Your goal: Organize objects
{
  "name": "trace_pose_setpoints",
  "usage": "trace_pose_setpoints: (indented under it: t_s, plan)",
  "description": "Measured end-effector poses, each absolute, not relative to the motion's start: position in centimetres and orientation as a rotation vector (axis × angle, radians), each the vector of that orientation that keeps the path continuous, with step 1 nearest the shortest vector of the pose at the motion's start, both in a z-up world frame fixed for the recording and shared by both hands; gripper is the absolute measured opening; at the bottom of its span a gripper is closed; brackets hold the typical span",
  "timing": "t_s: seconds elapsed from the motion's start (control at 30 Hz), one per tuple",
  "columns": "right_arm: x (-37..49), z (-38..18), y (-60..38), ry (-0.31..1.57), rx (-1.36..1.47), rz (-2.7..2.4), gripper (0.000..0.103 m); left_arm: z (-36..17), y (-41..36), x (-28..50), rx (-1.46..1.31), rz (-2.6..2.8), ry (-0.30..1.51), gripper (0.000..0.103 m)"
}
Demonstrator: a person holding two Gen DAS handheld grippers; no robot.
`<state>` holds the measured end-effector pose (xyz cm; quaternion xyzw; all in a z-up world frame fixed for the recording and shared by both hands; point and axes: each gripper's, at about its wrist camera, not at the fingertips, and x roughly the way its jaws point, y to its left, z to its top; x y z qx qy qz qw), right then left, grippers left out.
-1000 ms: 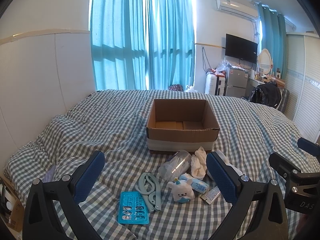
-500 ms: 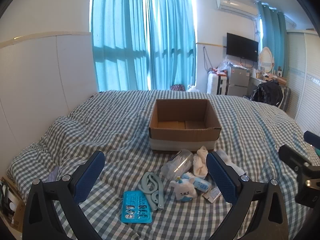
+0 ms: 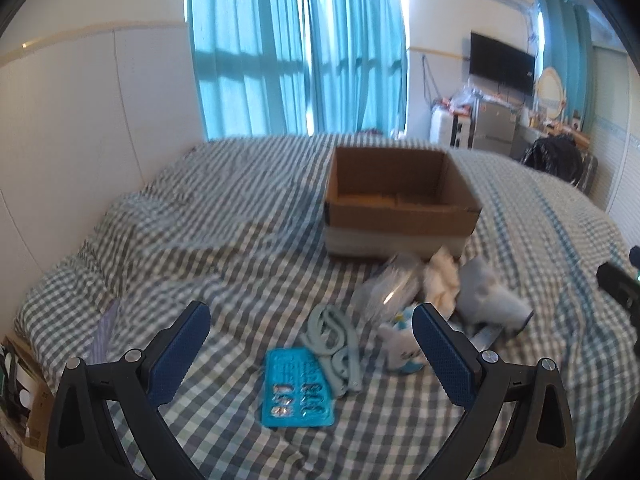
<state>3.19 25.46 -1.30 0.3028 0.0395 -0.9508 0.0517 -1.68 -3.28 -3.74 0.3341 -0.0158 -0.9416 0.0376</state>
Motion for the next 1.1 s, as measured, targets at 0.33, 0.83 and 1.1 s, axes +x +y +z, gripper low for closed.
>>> trace_pose_setpoints:
  t_s: [0.33,0.83,1.1]
  plan:
    - [-2.0,-6.4,24.8,0.172,1.124,-2.76,0.094,-11.9,-3.9,-3.4,1.353,-2.735,-0.194,0.096]
    - [-9.2,-12.3,22.9,0.216,1.31,-2.528,0.092,-18.1,-5.4,-6.7,1.665,-2.641,-0.153,0.095]
    - [-10.8,-15.4,22.1,0.215,1.42,-2.445,0.07,-17.5,-5.3,-6.8,1.668,-2.702,-0.032,0.073]
